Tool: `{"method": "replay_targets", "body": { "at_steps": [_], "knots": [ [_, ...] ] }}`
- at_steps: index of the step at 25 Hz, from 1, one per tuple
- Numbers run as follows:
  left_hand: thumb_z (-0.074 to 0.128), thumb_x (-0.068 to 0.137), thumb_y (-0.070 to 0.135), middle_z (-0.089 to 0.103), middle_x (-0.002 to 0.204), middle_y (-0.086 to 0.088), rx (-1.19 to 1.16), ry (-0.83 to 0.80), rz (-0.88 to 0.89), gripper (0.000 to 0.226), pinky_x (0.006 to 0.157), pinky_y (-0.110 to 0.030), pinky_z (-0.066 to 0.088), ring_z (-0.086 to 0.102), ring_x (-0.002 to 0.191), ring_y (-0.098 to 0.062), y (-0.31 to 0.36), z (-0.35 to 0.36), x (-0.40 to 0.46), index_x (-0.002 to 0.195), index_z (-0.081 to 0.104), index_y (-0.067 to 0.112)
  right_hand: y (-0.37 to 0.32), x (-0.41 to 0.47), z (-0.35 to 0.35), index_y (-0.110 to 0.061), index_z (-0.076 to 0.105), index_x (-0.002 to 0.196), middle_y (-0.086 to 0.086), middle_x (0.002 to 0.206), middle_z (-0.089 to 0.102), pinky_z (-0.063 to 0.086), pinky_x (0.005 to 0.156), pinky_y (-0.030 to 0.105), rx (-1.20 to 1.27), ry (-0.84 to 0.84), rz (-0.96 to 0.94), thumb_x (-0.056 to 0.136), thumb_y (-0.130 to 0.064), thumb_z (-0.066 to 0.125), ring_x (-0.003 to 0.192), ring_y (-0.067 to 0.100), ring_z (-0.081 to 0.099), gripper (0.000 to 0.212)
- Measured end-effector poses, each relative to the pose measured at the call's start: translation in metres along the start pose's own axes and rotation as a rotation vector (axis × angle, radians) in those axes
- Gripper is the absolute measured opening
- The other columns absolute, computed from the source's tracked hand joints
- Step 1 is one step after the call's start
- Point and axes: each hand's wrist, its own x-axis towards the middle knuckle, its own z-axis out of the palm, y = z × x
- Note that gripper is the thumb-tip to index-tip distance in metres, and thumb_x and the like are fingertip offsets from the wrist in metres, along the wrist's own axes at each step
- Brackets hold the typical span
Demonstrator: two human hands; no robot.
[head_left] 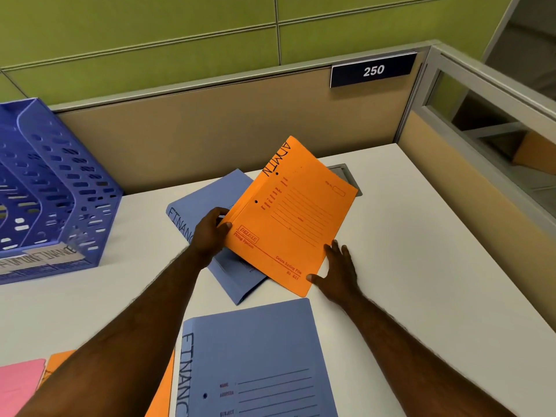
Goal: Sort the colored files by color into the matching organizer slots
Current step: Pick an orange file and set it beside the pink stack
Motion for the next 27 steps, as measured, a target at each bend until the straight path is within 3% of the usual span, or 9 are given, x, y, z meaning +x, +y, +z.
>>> {"method": "replay_targets", "body": {
  "at_steps": [3, 6, 9, 14, 19, 24, 27],
  "knots": [
    [0.043, 0.101, 0.022, 0.058, 0.117, -0.011, -0.197, 0.058, 0.008, 0.021, 0.080, -0.050, 0.057, 0.061, 0.102, -0.031, 0.005, -0.003, -0.017, 0.120, 0.050, 0.017, -0.002, -0.007, -0.010, -0.012, 0.017, 0.151, 0.010, 0.160, 0.018, 0.018, 0.118, 0.040, 0.210, 0.052, -0.039, 0.082, -0.029, 0.072, 0.148, 0.027, 0.013, 0.090],
    [0.045, 0.100, 0.025, 0.061, 0.109, -0.005, -0.342, 0.067, 0.042, 0.016, 0.072, -0.039, 0.057, 0.064, 0.096, -0.024, 0.007, -0.013, -0.039, 0.116, 0.049, 0.022, -0.014, -0.016, -0.029, -0.016, 0.023, 0.149, 0.011, 0.150, 0.038, 0.036, 0.111, 0.048, 0.616, 0.098, -0.072, 0.082, -0.009, 0.072, 0.137, 0.028, 0.039, 0.083],
    [0.046, 0.100, 0.026, 0.063, 0.113, -0.011, -0.463, 0.071, 0.048, 0.020, 0.077, -0.042, 0.056, 0.065, 0.098, -0.026, 0.003, -0.028, -0.063, 0.118, 0.049, 0.019, -0.034, -0.025, -0.045, -0.023, 0.026, 0.147, 0.010, 0.141, 0.048, 0.047, 0.101, 0.051, 0.832, 0.108, -0.049, 0.085, -0.004, 0.067, 0.127, 0.028, 0.050, 0.077],
    [0.045, 0.100, 0.021, 0.066, 0.110, -0.007, -0.668, 0.095, 0.061, 0.019, 0.064, -0.025, 0.057, 0.069, 0.091, -0.016, -0.013, -0.060, -0.116, 0.119, 0.047, 0.021, -0.069, -0.048, -0.053, -0.027, 0.037, 0.139, 0.011, 0.129, 0.056, 0.053, 0.089, 0.042, 0.874, 0.182, -0.115, 0.085, -0.003, 0.067, 0.114, 0.022, 0.055, 0.067],
    [0.045, 0.100, 0.019, 0.066, 0.112, -0.009, -0.759, 0.137, 0.074, 0.024, 0.071, -0.030, 0.058, 0.068, 0.099, -0.020, -0.046, -0.105, -0.175, 0.124, 0.044, 0.019, -0.112, -0.089, -0.034, -0.021, 0.038, 0.138, 0.007, 0.130, 0.056, 0.052, 0.082, 0.031, 0.872, 0.141, -0.227, 0.085, -0.001, 0.067, 0.112, 0.019, 0.056, 0.064],
    [0.045, 0.099, 0.017, 0.065, 0.115, -0.013, -0.799, 0.241, 0.067, 0.027, 0.076, -0.038, 0.058, 0.066, 0.103, -0.024, -0.095, -0.152, -0.247, 0.127, 0.042, 0.015, -0.158, -0.142, 0.003, -0.028, 0.040, 0.135, 0.009, 0.113, 0.062, 0.051, 0.068, 0.019, 0.886, 0.051, -0.279, 0.084, -0.002, 0.067, 0.095, 0.009, 0.062, 0.063],
    [0.046, 0.099, 0.016, 0.065, 0.118, -0.013, -0.857, 0.294, 0.030, 0.024, 0.072, -0.034, 0.059, 0.068, 0.103, -0.024, -0.134, -0.176, -0.293, 0.123, 0.045, 0.019, -0.181, -0.176, 0.030, -0.032, 0.040, 0.133, 0.010, 0.109, 0.062, 0.053, 0.068, 0.021, 0.870, -0.030, -0.308, 0.083, 0.000, 0.068, 0.094, 0.014, 0.064, 0.065]
  ]
}}
